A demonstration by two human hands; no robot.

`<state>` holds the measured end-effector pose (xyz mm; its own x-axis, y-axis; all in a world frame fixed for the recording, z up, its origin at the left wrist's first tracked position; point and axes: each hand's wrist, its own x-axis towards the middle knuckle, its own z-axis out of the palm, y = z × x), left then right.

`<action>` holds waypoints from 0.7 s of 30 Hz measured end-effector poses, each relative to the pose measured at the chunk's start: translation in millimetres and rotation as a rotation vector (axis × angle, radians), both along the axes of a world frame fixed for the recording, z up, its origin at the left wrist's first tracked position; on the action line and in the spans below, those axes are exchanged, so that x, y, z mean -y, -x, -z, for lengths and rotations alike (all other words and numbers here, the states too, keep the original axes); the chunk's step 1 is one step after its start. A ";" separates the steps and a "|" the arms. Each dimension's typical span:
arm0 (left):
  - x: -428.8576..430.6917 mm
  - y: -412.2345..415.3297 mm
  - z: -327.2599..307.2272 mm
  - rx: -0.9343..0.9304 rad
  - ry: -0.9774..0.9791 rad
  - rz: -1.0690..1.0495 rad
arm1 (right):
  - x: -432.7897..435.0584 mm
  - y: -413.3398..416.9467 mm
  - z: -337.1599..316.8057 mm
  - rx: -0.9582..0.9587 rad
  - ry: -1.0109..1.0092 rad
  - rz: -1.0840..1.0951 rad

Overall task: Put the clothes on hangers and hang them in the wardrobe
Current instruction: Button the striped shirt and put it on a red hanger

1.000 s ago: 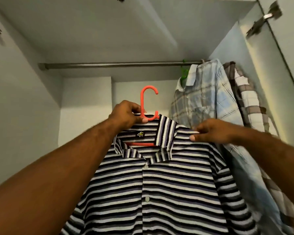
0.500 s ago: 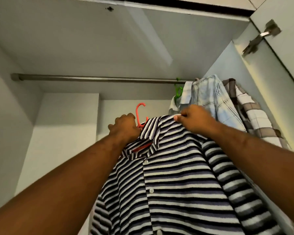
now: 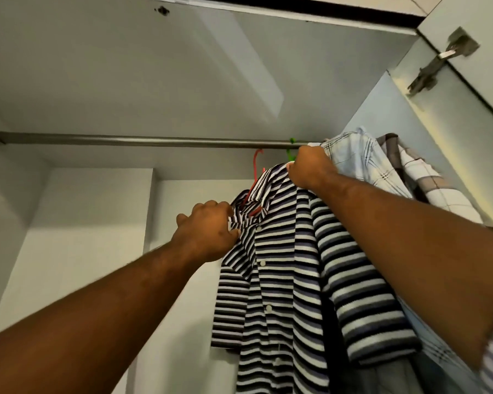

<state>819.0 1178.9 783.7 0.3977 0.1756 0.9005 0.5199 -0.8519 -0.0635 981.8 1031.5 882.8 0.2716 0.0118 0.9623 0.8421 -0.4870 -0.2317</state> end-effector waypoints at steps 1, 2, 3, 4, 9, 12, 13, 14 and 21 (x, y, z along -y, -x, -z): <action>-0.7 0.4 0.9 -0.009 0.004 -0.002 | -0.1 0.3 -2.6 0.005 0.005 0.002; -1.3 0.8 1.6 -0.016 0.003 -0.006 | 0.2 1.1 -5.4 0.012 0.006 0.003; -2.2 1.4 2.3 -0.020 -0.002 -0.012 | 0.6 2.7 -8.7 0.016 0.009 0.004; -2.8 2.4 3.1 -0.023 -0.005 -0.017 | 1.4 5.3 -11.8 0.025 0.013 0.006; -6.5 9.4 6.4 -0.029 -0.016 -0.030 | 10.2 20.3 -25.3 0.056 -0.020 0.013; -8.7 16.2 11.0 -0.025 -0.008 -0.020 | 16.4 27.2 -27.7 0.064 -0.044 0.032; -9.7 18.6 13.1 -0.029 0.000 -0.018 | 17.9 28.8 -27.1 0.059 -0.041 0.033; -10.4 21.5 15.6 -0.033 0.007 -0.017 | 19.3 30.7 -26.0 0.052 -0.034 0.034; -9.5 35.5 33.8 -0.080 0.035 -0.019 | 33.9 39.6 -12.4 -0.021 0.041 0.056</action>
